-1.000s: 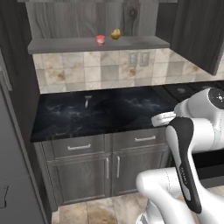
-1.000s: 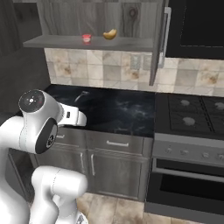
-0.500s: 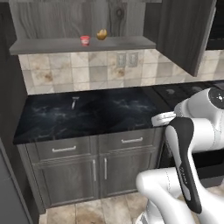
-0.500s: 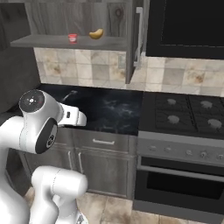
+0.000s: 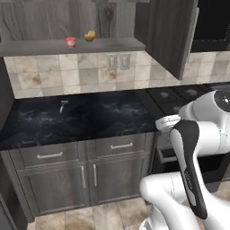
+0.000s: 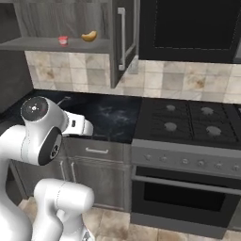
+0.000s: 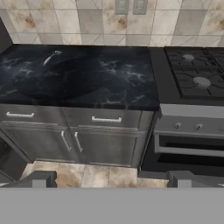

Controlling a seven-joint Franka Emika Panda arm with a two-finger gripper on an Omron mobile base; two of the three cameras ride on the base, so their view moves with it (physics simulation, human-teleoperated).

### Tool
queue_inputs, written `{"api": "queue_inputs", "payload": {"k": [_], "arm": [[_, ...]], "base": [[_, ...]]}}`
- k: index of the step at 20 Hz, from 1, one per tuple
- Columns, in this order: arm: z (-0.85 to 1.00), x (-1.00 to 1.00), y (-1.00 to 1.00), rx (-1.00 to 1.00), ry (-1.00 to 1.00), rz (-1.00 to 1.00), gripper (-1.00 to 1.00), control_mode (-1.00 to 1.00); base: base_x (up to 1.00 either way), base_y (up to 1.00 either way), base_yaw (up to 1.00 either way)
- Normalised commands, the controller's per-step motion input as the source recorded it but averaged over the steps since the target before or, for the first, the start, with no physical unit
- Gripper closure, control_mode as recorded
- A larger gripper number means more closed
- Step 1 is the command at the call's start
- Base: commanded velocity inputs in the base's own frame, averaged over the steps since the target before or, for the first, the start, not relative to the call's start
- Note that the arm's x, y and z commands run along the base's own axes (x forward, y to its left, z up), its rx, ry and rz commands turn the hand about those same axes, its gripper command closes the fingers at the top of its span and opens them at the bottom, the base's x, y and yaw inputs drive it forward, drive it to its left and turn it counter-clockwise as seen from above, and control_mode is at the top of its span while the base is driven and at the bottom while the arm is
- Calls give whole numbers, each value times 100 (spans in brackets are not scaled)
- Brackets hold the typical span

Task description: Pick the jam and cereal from the counter and place them in the cabinets closest to them.

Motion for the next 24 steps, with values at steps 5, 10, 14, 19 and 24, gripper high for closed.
{"api": "queue_inputs", "payload": {"k": [5,10,14,19,24], "arm": [[0,0,0,0,0,0,-100,100],[0,0,0,0,0,0,-100,100],[0,0,0,0,0,0,-100,100],[0,0,0,0,0,0,-100,100],[0,0,0,0,0,0,-100,100]], "base": [[-2,-42,-1],[-2,-43,-1],[-2,-44,-1],[-1,-42,-1],[-3,-48,-1]]}}
